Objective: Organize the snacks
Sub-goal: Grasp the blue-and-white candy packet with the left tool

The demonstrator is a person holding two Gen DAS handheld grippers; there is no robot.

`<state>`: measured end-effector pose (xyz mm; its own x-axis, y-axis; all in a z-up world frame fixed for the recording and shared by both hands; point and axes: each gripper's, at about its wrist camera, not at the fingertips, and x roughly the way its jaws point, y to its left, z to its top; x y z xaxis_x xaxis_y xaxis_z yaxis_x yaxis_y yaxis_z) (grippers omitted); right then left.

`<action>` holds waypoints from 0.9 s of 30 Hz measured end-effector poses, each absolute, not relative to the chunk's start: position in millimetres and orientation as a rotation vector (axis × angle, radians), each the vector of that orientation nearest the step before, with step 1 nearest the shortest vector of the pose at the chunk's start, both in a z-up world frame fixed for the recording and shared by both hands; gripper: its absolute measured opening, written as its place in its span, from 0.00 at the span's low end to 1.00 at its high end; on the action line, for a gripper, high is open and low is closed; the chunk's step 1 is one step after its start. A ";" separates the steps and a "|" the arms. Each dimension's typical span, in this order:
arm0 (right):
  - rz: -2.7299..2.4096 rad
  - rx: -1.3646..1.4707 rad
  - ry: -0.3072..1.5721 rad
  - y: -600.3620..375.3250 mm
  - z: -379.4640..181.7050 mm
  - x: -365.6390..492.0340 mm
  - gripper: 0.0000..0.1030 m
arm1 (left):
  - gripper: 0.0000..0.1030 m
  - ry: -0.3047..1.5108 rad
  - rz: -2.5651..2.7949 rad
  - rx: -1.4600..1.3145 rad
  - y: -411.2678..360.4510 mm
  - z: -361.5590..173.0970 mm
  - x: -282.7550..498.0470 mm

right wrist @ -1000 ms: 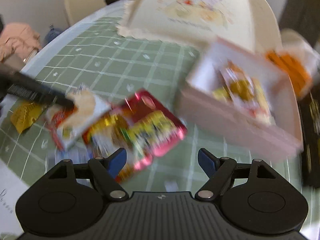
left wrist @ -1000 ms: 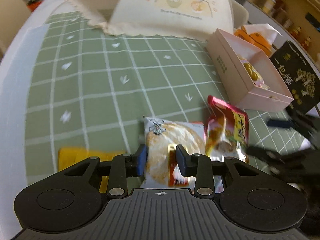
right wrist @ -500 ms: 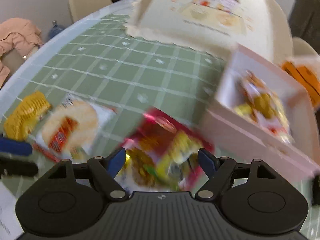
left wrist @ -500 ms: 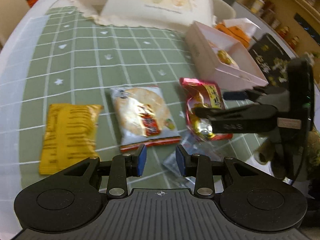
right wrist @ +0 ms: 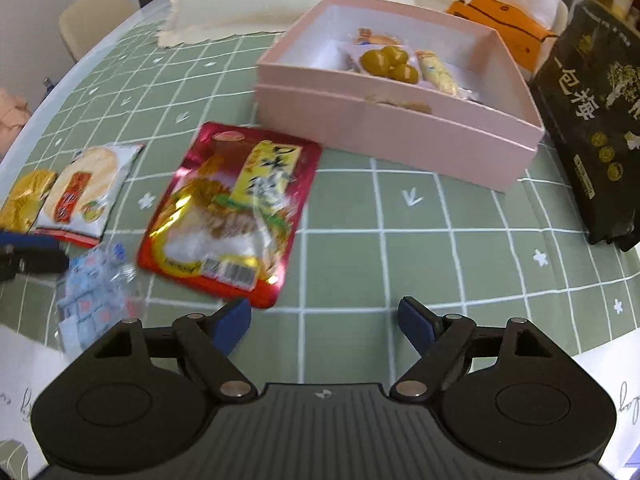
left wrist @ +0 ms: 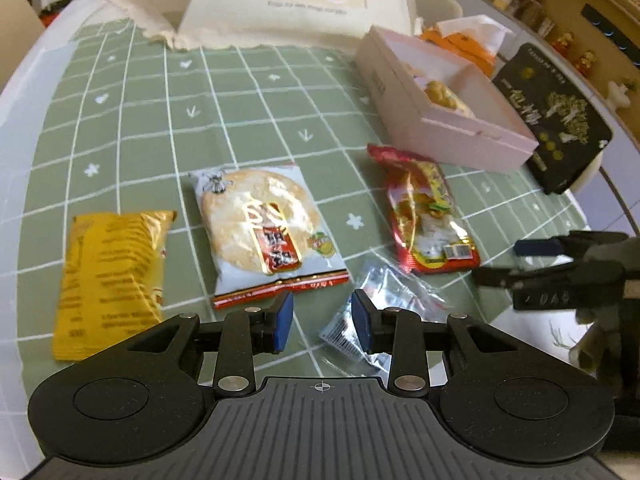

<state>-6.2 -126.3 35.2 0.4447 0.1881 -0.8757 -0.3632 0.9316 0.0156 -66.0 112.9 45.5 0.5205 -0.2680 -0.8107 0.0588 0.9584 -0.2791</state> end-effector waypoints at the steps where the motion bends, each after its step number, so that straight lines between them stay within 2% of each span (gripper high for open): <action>1: 0.357 -0.194 1.055 -122.4 34.3 -9.0 0.79 | 0.35 0.988 -0.231 -0.203 110.6 51.1 -69.9; 6: 0.361 -0.218 1.035 -116.1 36.9 -14.4 0.79 | 0.36 0.972 -0.323 0.063 68.7 60.9 -84.0; 11: 0.316 -0.208 1.030 -127.6 36.4 -14.4 0.80 | 0.36 1.043 -0.391 0.155 38.3 50.6 -81.8; 14: 0.279 -0.164 1.038 -141.8 35.0 -14.1 0.82 | 0.43 1.045 -0.410 0.215 24.5 47.9 -82.7; 16: 0.262 -0.121 1.045 -152.1 33.3 -14.0 0.85 | 0.49 1.048 -0.417 0.220 19.9 47.2 -80.5; 24: 0.256 -0.123 1.035 -155.5 33.2 -12.5 0.87 | 0.51 1.020 -0.350 0.212 21.6 45.2 -65.2; 27: 0.340 -0.086 1.010 -144.6 50.1 -7.3 0.87 | 0.51 1.019 -0.284 0.143 34.7 48.2 -64.5</action>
